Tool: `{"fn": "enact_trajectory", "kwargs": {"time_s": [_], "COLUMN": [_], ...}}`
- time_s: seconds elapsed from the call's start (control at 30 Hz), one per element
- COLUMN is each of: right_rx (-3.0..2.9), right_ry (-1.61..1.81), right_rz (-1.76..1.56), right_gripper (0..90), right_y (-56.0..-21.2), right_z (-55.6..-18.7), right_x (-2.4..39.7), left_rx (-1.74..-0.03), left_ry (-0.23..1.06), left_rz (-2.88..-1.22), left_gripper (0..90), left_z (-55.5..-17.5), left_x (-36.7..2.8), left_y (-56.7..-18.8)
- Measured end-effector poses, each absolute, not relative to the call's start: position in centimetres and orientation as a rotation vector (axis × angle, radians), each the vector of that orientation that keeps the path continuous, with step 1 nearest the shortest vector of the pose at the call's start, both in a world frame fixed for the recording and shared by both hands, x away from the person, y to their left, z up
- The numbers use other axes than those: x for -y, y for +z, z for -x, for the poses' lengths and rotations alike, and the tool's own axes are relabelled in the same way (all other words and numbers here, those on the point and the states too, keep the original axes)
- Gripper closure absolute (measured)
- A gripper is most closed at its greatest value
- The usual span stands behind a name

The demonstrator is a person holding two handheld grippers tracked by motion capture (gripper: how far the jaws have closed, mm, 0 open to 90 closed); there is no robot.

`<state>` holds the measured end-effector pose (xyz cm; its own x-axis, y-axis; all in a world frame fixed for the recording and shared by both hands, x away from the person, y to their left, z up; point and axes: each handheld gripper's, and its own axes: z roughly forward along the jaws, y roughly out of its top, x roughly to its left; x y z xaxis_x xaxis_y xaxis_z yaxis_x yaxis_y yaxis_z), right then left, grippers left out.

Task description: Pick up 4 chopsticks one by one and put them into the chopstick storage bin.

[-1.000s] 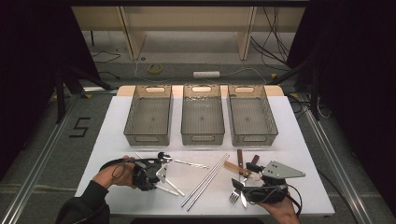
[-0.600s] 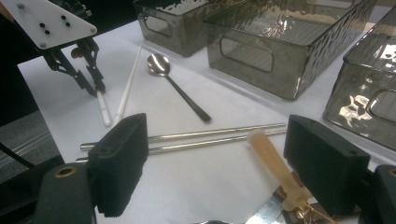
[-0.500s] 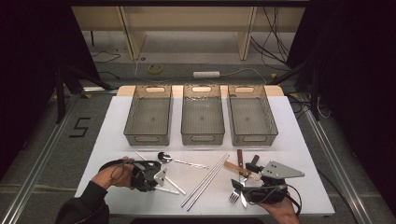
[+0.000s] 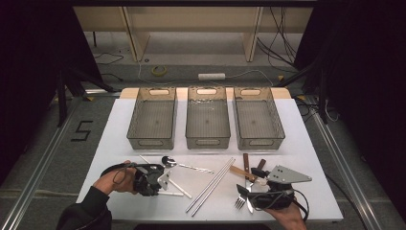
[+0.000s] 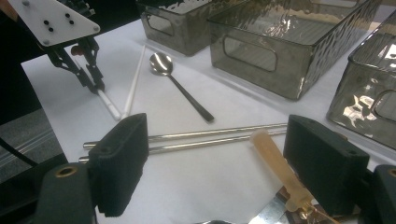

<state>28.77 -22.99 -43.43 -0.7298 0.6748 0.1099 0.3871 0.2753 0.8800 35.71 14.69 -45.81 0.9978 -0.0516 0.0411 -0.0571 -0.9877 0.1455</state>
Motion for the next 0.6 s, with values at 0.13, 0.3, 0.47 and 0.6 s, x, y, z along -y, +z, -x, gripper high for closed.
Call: {"fn": "enact_trajectory", "kwargs": {"time_s": [0.13, 0.3, 0.47, 0.6], "right_rx": [-2.266, -2.267, -2.267, -2.267], "right_ry": [1.438, 1.440, 1.441, 1.443], "right_rz": [-0.971, -0.974, -0.978, -0.983], "right_gripper": [23.4, 23.3, 23.3, 23.4], "right_y": [-43.5, -43.4, -43.5, -43.5], "right_z": [-28.8, -28.8, -28.8, -28.9], "right_x": [23.0, 23.0, 23.0, 23.0], "left_rx": [0.041, -0.045, -0.199, -0.375], "left_ry": [0.045, 0.086, 0.139, 0.178], "left_rz": [-2.976, -2.939, -2.854, -2.751], "left_gripper": [83.7, 83.7, 83.7, 83.7], "left_z": [-35.6, -35.5, -35.9, -36.7], "left_x": [-14.8, -14.8, -14.9, -15.0], "left_y": [-45.0, -43.4, -41.4, -39.9]}}
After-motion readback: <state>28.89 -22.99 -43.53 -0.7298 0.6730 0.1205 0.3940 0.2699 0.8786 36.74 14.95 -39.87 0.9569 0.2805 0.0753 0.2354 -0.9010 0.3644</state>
